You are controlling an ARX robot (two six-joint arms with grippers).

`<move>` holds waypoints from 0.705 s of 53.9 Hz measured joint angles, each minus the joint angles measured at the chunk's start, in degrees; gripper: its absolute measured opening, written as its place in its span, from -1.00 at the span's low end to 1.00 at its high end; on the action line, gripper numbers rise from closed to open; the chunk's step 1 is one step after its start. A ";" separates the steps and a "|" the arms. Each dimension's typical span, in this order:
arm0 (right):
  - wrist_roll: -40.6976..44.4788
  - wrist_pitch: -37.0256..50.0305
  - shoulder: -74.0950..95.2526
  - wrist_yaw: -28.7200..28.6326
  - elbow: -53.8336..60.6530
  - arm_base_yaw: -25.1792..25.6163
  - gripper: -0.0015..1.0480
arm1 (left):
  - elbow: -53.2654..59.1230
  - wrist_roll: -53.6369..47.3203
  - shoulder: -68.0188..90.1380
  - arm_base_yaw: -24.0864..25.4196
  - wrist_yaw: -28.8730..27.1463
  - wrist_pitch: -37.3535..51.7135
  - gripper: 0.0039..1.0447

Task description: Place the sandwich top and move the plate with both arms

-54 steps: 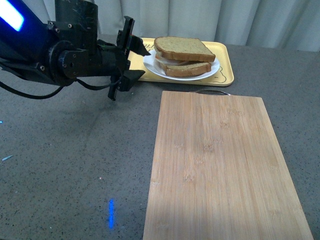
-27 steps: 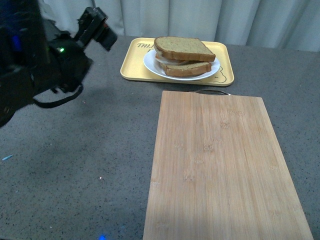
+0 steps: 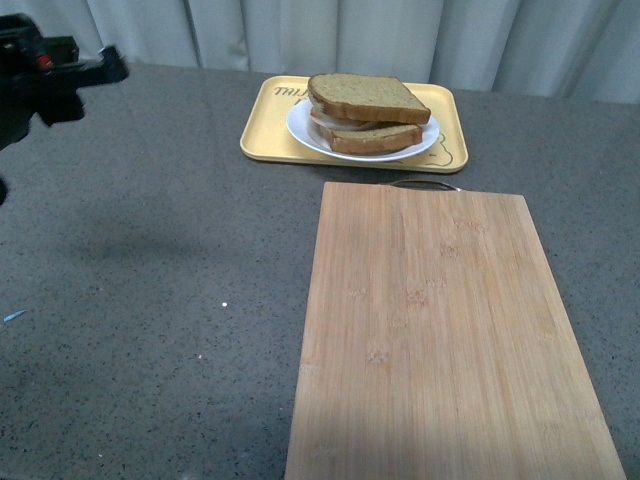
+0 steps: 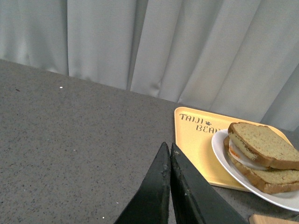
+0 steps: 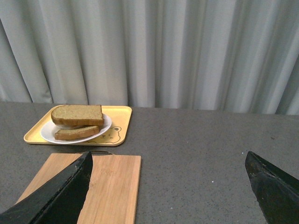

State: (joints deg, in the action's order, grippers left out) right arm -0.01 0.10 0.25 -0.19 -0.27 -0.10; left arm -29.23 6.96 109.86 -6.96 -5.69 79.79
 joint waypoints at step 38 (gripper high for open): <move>0.00 -0.07 0.00 0.02 0.00 0.04 0.82 | 25.68 -6.38 -50.36 6.86 5.68 -25.44 -0.93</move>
State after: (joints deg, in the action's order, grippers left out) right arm -0.01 0.03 0.25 -0.16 -0.27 -0.05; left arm -3.55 0.58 59.51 -0.10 -0.01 54.35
